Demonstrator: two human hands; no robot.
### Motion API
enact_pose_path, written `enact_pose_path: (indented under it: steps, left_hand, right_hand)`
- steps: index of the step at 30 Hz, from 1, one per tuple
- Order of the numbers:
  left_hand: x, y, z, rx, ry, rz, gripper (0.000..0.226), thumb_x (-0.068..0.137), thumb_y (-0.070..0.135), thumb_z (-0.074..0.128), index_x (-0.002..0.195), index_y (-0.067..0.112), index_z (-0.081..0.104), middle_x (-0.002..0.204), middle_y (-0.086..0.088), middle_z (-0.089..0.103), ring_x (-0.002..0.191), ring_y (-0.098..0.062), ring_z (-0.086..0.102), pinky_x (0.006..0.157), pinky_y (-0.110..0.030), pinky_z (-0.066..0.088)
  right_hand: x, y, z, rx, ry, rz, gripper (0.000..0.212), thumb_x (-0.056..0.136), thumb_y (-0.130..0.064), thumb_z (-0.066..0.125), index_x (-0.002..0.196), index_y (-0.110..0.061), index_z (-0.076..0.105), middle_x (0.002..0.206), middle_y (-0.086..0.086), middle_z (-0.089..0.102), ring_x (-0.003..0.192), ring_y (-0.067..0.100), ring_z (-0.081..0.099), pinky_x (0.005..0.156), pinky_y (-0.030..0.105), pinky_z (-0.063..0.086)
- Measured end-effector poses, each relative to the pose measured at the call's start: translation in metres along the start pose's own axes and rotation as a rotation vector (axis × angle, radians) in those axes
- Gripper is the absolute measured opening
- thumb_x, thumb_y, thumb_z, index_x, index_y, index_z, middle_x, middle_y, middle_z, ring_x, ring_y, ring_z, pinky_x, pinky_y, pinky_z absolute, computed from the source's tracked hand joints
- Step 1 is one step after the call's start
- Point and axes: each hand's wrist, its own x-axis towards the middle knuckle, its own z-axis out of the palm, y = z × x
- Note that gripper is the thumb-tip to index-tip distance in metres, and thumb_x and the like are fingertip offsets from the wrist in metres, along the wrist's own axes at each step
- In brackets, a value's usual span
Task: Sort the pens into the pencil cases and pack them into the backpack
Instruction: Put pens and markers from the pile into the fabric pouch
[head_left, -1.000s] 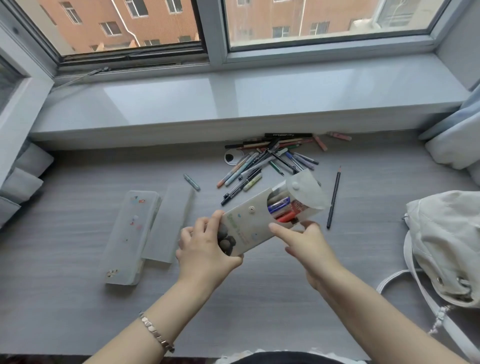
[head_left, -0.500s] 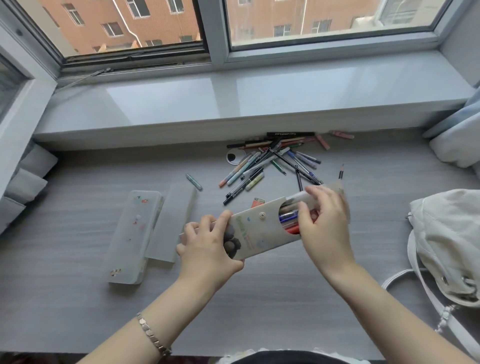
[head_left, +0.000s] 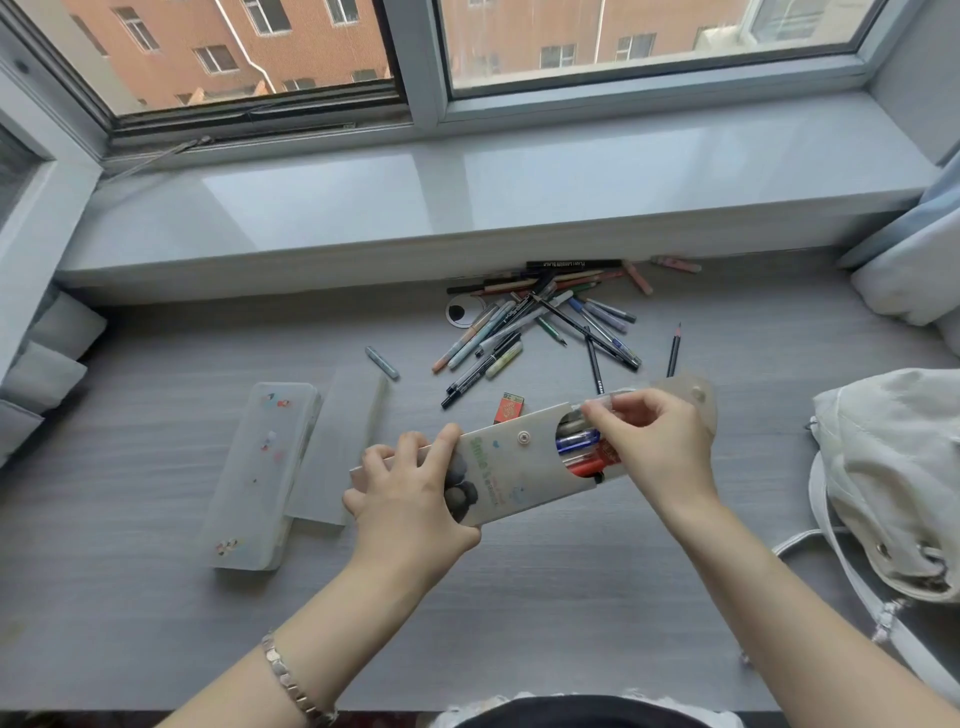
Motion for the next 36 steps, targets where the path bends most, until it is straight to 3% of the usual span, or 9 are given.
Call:
enact_pose_path:
  steps: [6,11,15,20,25,28,31,33,36]
  left_hand:
    - [-0.002,0.002,0.000,0.060,0.010,0.020,0.077,0.064,0.039,0.067,0.128,0.045,0.024,0.124,0.013,0.033,0.114,-0.021,0.025,0.076,-0.033,0.029]
    - [-0.003,0.003,0.000,0.012,-0.004,0.000,0.077,0.063,0.041,0.068,0.127,0.046,0.024,0.123,0.014,0.033,0.114,-0.021,0.026,0.076,-0.033,0.028]
    - [-0.006,0.004,0.000,0.002,-0.023,0.006,0.080,0.063,0.040,0.068,0.129,0.046,0.023,0.124,0.015,0.033,0.114,-0.020,0.025,0.077,-0.033,0.029]
    - [-0.008,0.004,0.002,0.046,-0.012,0.016,0.081,0.065,0.041,0.066,0.131,0.046,0.019,0.128,0.014,0.030,0.118,-0.022,0.024,0.078,-0.034,0.031]
    - [-0.007,0.012,0.004,-0.057,-0.042,-0.028,0.080,0.064,0.042,0.068,0.128,0.047,0.021,0.121,0.015,0.033,0.113,-0.019,0.026,0.075,-0.032,0.030]
    - [-0.006,0.006,0.006,-0.086,-0.068,-0.059,0.082,0.063,0.044,0.069,0.129,0.046,0.022,0.120,0.016,0.035,0.112,-0.018,0.027,0.074,-0.032,0.031]
    - [-0.005,0.002,0.009,-0.076,-0.092,-0.065,0.083,0.062,0.046,0.070,0.130,0.046,0.022,0.121,0.016,0.036,0.112,-0.019,0.028,0.074,-0.032,0.030]
    - [-0.004,0.002,0.009,-0.101,-0.096,-0.090,0.083,0.061,0.046,0.070,0.130,0.045,0.023,0.119,0.015,0.037,0.112,-0.019,0.029,0.074,-0.032,0.029]
    - [-0.002,0.006,0.008,-0.090,-0.073,-0.086,0.081,0.062,0.044,0.070,0.129,0.044,0.024,0.118,0.014,0.037,0.112,-0.019,0.028,0.074,-0.032,0.029]
  right_hand:
    - [0.002,0.004,-0.002,0.038,-0.049,0.109,0.021,0.071,-0.026,0.077,0.080,-0.014,0.062,0.074,0.001,0.066,0.073,0.018,0.065,0.069,0.030,0.053]
    - [-0.007,0.005,-0.006,0.100,-0.050,-0.005,0.019,0.069,-0.020,0.080,0.077,-0.016,0.064,0.077,0.003,0.070,0.076,0.018,0.067,0.069,0.027,0.054]
    - [-0.005,0.007,-0.007,-0.052,-0.040,-0.043,0.018,0.066,-0.032,0.080,0.073,-0.023,0.065,0.073,-0.004,0.070,0.075,0.016,0.067,0.072,0.038,0.056]
    - [-0.008,0.002,-0.006,0.024,-0.133,0.010,0.013,0.071,-0.019,0.077,0.062,-0.021,0.068,0.066,-0.002,0.069,0.066,0.017,0.065,0.061,0.022,0.053]
    - [-0.031,-0.005,0.002,-0.272,-0.177,-0.240,0.021,0.091,-0.027,0.052,0.091,-0.015,0.069,0.091,-0.004,0.068,0.089,0.016,0.059,0.077,0.034,0.048]
    - [-0.038,-0.008,0.007,-0.386,-0.380,-0.348,0.025,0.095,-0.024,0.042,0.084,-0.007,0.055,0.086,0.003,0.061,0.085,0.021,0.053,0.076,0.037,0.043]
    - [-0.044,-0.005,0.011,-0.518,-0.306,-0.482,0.011,0.090,-0.011,0.049,0.080,-0.009,0.052,0.085,0.010,0.061,0.087,0.029,0.054,0.077,0.035,0.041]
    - [-0.048,-0.005,0.011,-0.507,-0.233,-0.431,0.011,0.087,-0.006,0.050,0.089,-0.003,0.060,0.090,0.014,0.065,0.090,0.034,0.057,0.077,0.038,0.045]
    - [-0.054,-0.005,0.014,-0.506,-0.266,-0.344,0.013,0.088,-0.009,0.044,0.081,-0.008,0.054,0.089,0.014,0.064,0.089,0.032,0.056,0.066,0.032,0.035]
